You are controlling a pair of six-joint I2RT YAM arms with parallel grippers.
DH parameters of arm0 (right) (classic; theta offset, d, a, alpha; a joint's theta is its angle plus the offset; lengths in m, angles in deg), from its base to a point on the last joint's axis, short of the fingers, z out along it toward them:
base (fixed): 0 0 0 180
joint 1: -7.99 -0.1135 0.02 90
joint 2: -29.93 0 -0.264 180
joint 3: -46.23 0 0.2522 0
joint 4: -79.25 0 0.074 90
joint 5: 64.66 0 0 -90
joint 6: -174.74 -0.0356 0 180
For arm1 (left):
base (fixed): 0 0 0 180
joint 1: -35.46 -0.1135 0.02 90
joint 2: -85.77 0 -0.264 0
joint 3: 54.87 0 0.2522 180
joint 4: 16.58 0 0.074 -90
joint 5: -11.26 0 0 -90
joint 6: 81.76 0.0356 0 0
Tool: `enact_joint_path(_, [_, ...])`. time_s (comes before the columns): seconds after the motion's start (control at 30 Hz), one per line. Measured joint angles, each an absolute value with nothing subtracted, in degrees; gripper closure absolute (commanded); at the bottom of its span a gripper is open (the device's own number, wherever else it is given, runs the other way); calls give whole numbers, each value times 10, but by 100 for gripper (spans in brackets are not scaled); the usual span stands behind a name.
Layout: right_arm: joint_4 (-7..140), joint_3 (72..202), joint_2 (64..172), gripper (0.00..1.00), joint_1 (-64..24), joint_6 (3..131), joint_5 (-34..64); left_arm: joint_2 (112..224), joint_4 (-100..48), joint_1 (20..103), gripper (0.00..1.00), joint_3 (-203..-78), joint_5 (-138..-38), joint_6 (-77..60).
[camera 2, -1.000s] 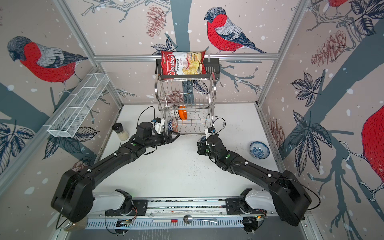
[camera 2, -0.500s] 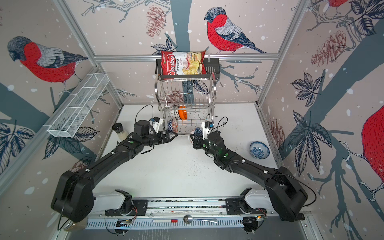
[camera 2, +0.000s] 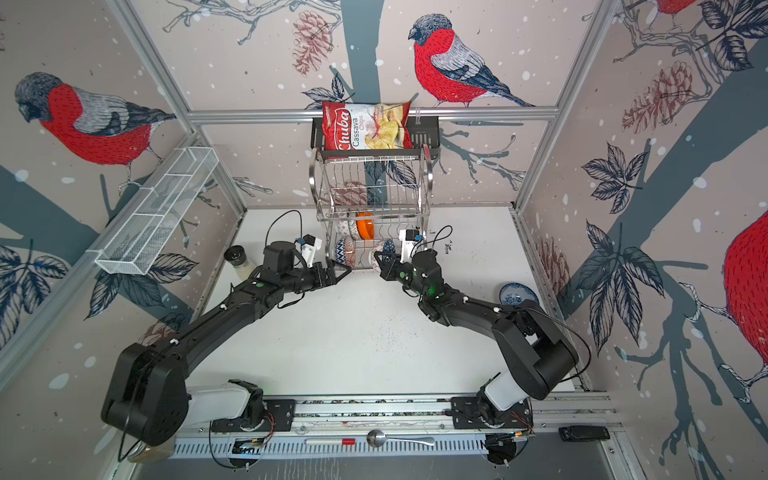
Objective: Load the bowls into the dish rack
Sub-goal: 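Lift the blue bowl upright toward the rack while the left gripper advances, then lower the blue bowl into the rack slots beside the orange-red bowl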
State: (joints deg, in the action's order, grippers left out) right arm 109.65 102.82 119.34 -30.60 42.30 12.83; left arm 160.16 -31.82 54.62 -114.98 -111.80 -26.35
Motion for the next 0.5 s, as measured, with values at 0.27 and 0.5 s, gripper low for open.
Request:
enact_joint_path(0.27, [1134, 1090, 1273, 100, -302, 396, 97, 1600, -301, 527, 2, -1141, -1136, -275])
enact_joint_path(0.5, [1164, 1125, 1339, 100, -296, 378, 73, 1601, -293, 514, 2, -1136, -1150, -283])
